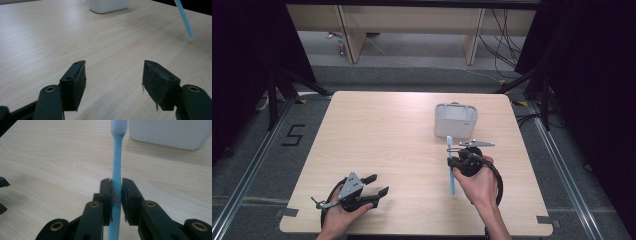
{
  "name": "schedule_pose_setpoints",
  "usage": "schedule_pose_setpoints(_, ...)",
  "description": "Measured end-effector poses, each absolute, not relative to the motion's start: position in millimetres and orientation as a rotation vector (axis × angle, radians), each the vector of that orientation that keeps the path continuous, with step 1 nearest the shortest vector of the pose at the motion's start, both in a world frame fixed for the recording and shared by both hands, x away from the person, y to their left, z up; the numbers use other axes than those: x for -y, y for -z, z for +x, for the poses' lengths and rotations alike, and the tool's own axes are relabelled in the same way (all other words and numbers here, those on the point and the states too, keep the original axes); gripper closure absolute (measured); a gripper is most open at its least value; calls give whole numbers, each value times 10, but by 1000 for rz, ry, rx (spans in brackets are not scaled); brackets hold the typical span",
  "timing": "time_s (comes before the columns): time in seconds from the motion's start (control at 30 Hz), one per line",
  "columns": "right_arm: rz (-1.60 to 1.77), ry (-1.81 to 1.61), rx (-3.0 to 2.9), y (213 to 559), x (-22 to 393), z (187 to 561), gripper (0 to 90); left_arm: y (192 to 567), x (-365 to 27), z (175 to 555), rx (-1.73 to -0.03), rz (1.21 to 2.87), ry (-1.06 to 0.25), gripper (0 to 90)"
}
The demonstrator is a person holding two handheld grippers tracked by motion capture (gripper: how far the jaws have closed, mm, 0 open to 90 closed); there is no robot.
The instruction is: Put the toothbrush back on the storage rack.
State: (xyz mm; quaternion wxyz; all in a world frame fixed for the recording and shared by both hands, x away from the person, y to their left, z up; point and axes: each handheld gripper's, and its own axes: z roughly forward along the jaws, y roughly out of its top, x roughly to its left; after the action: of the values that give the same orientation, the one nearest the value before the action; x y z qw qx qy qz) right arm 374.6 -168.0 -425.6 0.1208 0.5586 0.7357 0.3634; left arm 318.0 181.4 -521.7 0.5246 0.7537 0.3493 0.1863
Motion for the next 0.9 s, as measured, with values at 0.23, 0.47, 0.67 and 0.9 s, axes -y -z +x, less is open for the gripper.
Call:
schedule_pose_setpoints(0.23,1524,-1141,-2100,4275,1744,3760,792,5216,-1818,3176,-839,1798,-447,349)
schedule_pose_setpoints(0.47,1467,-1211,-2044,4250,1749,3741,792,5224,-1823,3180,-834,1780,-449,350)
schedule_pose_setpoints(0.67,1385,-1241,-1997,4237,1766,3730,792,5217,-1827,3168,-846,1779,-456,351)
schedule_pose_setpoints(0.9,1290,-1261,-1950,4221,1782,3702,792,5218,-1828,3168,-847,1777,-456,351)
